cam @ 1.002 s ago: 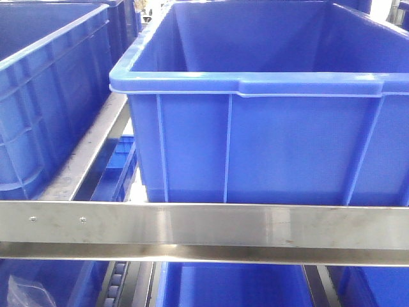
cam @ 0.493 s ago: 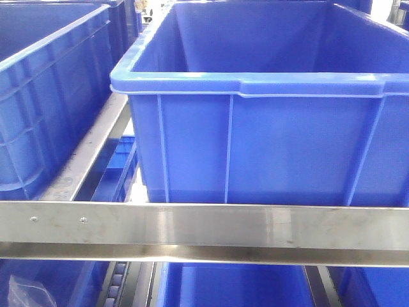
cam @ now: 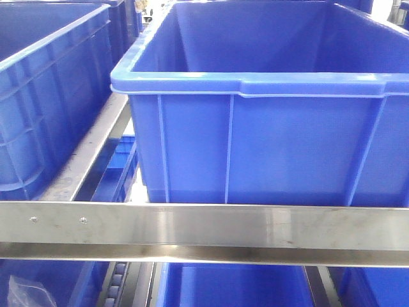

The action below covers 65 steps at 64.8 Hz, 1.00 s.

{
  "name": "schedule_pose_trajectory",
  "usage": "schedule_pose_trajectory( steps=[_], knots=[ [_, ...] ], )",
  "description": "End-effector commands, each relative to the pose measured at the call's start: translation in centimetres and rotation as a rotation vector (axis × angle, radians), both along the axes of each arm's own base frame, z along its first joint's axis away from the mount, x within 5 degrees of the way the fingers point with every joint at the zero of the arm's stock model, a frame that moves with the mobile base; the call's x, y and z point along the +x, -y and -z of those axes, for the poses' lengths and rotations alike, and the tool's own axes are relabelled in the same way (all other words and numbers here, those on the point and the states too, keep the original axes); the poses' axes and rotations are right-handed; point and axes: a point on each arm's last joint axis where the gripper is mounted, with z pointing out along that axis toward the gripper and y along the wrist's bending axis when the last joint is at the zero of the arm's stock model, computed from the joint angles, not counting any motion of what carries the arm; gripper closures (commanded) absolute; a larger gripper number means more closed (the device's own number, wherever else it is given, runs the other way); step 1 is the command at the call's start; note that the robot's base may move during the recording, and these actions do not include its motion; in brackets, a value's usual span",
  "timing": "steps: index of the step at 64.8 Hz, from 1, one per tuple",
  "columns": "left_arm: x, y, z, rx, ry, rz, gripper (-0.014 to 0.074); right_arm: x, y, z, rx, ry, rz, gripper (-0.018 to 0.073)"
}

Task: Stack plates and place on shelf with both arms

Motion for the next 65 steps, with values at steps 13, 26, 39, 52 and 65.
schedule_pose_trajectory(
  steps=[13, 26, 39, 52, 65],
  knots=[
    [0.2, 0.03, -1.66, -0.022, 0.101, -0.002, 0.0514, -0.15, 0.09, -1.0, -0.006, 0.121, 0.01, 0.0512],
    [0.2, 0.03, -1.66, -0.022, 0.101, -0.002, 0.0514, -0.15, 0.09, -0.97, -0.014, 0.12, 0.01, 0.0512],
    [0.2, 0.03, -1.66, -0.022, 0.101, -0.002, 0.0514, -0.15, 0.09, -1.0, -0.014, 0.121, 0.01, 0.0512],
    [0.2, 0.03, -1.66, -0.022, 0.101, -0.002, 0.0514, -0.15, 0.09, -1.0, -0.014, 0.121, 0.01, 0.0512],
    [0.2, 0.03, -1.66, -0.022, 0.101, -0.002, 0.0514, -0.15, 0.09, -1.0, -0.014, 0.121, 0.01, 0.0512]
  ],
)
